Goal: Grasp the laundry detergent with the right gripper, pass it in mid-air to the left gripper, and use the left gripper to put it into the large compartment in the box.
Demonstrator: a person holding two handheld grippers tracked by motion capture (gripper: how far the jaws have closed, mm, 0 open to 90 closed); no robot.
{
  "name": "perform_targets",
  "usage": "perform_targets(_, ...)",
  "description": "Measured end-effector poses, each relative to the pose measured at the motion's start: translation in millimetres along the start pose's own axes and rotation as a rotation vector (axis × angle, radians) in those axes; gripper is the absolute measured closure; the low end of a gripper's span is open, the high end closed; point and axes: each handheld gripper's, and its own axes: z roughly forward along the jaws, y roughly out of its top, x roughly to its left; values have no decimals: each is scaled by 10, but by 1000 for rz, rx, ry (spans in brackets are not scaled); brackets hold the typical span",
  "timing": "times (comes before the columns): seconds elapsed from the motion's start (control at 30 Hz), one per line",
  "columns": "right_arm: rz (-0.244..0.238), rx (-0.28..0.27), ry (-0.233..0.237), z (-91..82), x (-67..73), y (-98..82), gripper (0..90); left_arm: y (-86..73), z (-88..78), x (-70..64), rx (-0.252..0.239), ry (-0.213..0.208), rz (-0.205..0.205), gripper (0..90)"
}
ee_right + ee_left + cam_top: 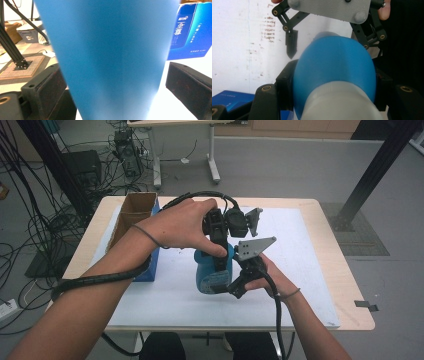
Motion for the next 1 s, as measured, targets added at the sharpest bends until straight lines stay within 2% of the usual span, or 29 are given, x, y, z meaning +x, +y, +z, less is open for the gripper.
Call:
perform_targets(0.43,-13,-18,-19,-30,15,-31,14,1,-16,-11,-1,1,-3,379)
perform_targets(0.5,-15,-27,0,-34,-7,-45,15,1,-22,-10,-2,2,-3,379)
perform_targets(0.7,-22,-32,5,-45,-11,-63,5,-4,-26,-21,-6,6,0,379)
perform_targets(1.0,-29,-30,-6,-51,7,-77,5,-7,-71,-10,-8,0,-4,379)
